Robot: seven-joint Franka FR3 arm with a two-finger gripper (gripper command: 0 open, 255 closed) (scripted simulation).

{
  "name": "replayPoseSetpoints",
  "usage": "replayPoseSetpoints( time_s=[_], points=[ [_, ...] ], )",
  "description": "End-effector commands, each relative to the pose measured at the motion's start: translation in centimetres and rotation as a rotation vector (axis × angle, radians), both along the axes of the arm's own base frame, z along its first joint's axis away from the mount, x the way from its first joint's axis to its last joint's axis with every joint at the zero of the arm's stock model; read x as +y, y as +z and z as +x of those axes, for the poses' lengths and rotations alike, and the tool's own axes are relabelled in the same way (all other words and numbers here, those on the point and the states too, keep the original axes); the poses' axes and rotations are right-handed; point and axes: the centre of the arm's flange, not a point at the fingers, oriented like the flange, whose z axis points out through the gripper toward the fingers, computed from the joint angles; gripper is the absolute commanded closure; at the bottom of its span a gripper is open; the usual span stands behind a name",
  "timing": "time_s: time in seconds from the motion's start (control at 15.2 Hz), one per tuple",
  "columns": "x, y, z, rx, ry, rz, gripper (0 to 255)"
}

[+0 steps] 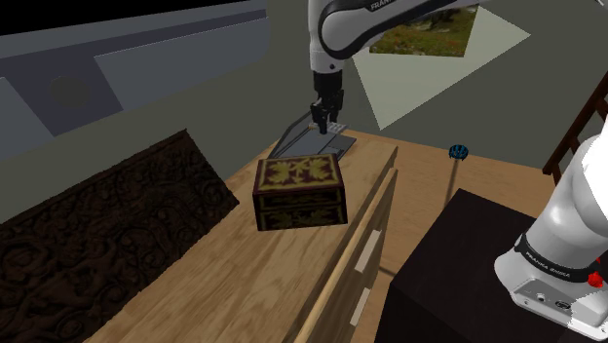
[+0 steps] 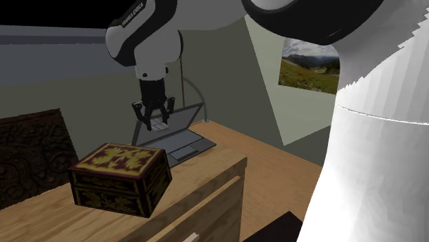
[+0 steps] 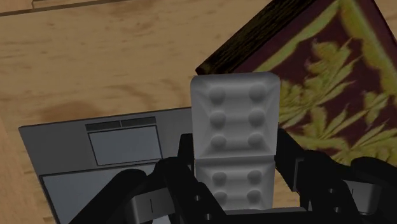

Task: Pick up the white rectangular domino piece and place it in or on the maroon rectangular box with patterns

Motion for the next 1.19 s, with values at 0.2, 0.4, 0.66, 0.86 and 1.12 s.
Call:
replayPoseSetpoints(
  time_s=[0.2, 0.4, 0.66, 0.86, 1.12],
  points=[
    [6.5, 0.0, -0.2, 0.000, -0.002, 0.000, 255],
    [10.4, 0.1, -0.3, 0.000, -0.002, 0.000, 255],
    [13.8, -0.9, -0.4, 0.000, -0.002, 0.000, 255],
    [13.8, -2.5, -0.4, 0.000, -0.002, 0.000, 255],
    [13.8, -4.6, -0.4, 0.000, -0.002, 0.000, 255]
  ],
)
